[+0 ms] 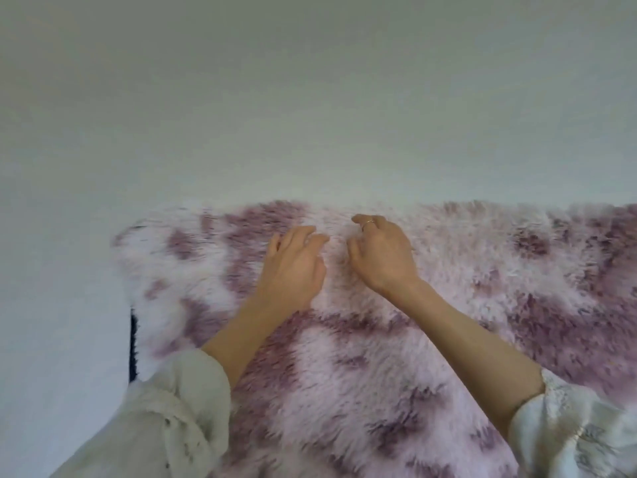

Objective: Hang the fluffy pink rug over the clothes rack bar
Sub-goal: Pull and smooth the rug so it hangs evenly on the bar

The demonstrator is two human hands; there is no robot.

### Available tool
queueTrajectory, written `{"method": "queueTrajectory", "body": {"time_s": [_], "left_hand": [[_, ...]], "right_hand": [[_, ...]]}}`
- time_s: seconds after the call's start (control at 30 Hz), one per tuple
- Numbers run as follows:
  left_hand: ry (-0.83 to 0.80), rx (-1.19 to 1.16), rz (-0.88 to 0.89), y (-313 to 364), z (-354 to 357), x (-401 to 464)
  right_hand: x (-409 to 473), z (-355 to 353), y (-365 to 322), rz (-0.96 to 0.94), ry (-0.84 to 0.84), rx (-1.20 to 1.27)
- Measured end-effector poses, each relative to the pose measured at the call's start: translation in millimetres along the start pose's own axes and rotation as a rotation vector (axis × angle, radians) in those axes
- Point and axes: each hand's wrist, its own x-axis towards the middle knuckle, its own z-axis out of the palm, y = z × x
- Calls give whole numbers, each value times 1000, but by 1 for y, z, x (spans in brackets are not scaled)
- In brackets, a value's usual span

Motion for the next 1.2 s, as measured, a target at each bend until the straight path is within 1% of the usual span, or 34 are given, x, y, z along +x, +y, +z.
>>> {"method": "queueTrajectory", "body": {"time_s": [0.03, 0.07, 0.13, 0.27, 0.37, 0.47, 0.57, 0.6, 0.67, 0.77, 0.87, 1.07, 1.2], "left_hand": [[19, 6, -47, -21, -10, -5], [26, 20, -132, -62, -30, -20], [49, 17, -265, -105, -49, -36], [0, -49, -539, -187, -77, -69], [-64, -225, -721, -221, -77, -85], [-93, -470, -919, -243, -74, -84], [-86, -707, -1026, -257, -66, -69], [-57, -775, -1039, -259, -65, -63], [53, -877, -1029, -261, -60, -50], [225, -932, -974, -269, -53, -33], [340, -1013, -947, -275, -57, -20], [473, -1084, -913, -280, -66, -5], [452, -1131, -889, -281, -70, 4]], "right_hand": [[2, 3, -14, -26, -19, -17], [7, 17, -49, -61, -52, -20], [14, 26, -76, -98, -85, -53], [29, 57, -132, -158, -116, -89], [39, 72, -151, -143, -153, -108], [50, 83, -159, -83, -163, -91], [60, 92, -160, -55, -159, -109], [62, 93, -159, -59, -153, -118], [67, 97, -155, -71, -145, -141], [75, 101, -151, -83, -132, -174], [85, 106, -149, -74, -107, -191], [107, 103, -139, -56, -114, -200], [112, 105, -134, -8, -47, -16]]}}
